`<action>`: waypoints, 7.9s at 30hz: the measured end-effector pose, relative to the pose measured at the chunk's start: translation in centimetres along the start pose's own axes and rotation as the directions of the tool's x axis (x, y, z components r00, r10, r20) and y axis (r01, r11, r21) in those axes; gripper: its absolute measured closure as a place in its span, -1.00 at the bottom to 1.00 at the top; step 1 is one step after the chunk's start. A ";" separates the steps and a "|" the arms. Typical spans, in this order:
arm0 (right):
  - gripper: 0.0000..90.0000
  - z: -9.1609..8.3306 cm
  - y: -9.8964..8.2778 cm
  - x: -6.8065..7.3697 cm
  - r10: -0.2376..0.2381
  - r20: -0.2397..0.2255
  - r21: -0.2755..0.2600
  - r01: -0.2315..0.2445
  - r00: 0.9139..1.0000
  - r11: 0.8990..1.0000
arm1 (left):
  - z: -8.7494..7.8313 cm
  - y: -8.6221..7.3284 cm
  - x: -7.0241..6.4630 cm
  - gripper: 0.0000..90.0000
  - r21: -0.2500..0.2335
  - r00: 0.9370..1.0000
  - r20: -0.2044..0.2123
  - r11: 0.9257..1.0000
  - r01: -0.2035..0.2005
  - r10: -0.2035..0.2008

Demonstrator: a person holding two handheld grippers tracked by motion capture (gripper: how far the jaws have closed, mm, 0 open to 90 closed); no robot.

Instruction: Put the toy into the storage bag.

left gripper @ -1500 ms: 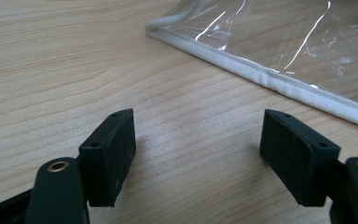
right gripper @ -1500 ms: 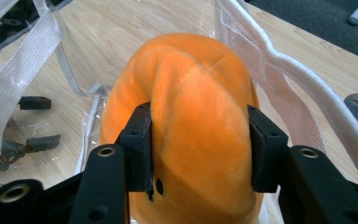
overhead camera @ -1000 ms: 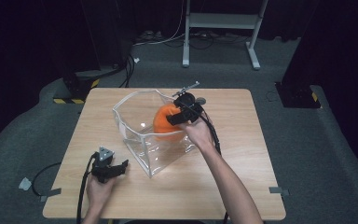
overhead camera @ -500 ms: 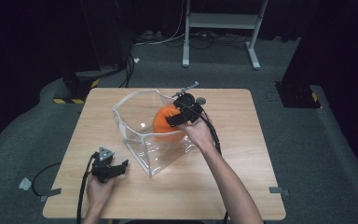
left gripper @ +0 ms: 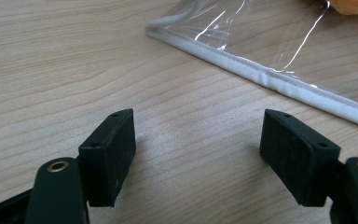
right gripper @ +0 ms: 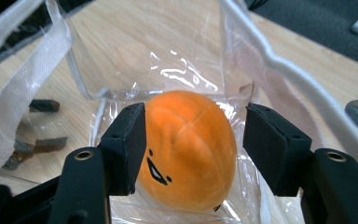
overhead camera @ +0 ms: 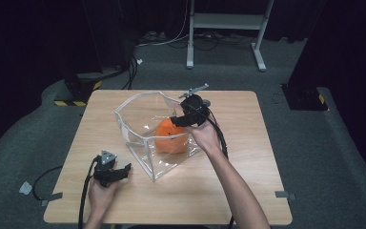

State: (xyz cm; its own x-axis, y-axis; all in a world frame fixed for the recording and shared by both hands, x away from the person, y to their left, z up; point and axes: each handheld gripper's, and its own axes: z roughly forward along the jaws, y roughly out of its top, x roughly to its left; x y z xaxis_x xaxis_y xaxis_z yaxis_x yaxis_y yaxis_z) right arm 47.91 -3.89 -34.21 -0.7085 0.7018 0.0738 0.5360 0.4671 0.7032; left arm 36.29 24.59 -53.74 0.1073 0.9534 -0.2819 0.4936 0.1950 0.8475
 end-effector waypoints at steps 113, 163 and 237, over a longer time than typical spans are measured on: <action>-0.11 -13.6 -8.8 -3.9 0.085 -0.008 -0.393 -0.082 0.996 0.916 | 0.0 0.0 0.0 -0.40 0.002 1.000 -0.001 1.000 -0.004 0.004; -0.11 -14.6 -14.2 -4.2 0.135 -0.009 -0.442 -0.125 0.991 0.888 | 0.0 0.0 0.0 -0.40 0.004 1.000 -0.002 1.000 -0.007 0.007; -0.11 -9.8 -20.3 -5.1 0.234 0.004 -0.382 -0.215 0.972 0.899 | -0.1 0.0 0.0 -0.40 0.005 1.000 -0.001 1.000 -0.007 0.007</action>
State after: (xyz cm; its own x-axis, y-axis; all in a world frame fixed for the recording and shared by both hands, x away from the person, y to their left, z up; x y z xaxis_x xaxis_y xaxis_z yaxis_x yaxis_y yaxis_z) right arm 36.09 -22.26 -41.93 -0.5611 0.7942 0.2334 0.4583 0.0633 0.8865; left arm 36.24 24.63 -53.73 0.1096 0.9551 -0.2753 0.4974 0.1871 0.8471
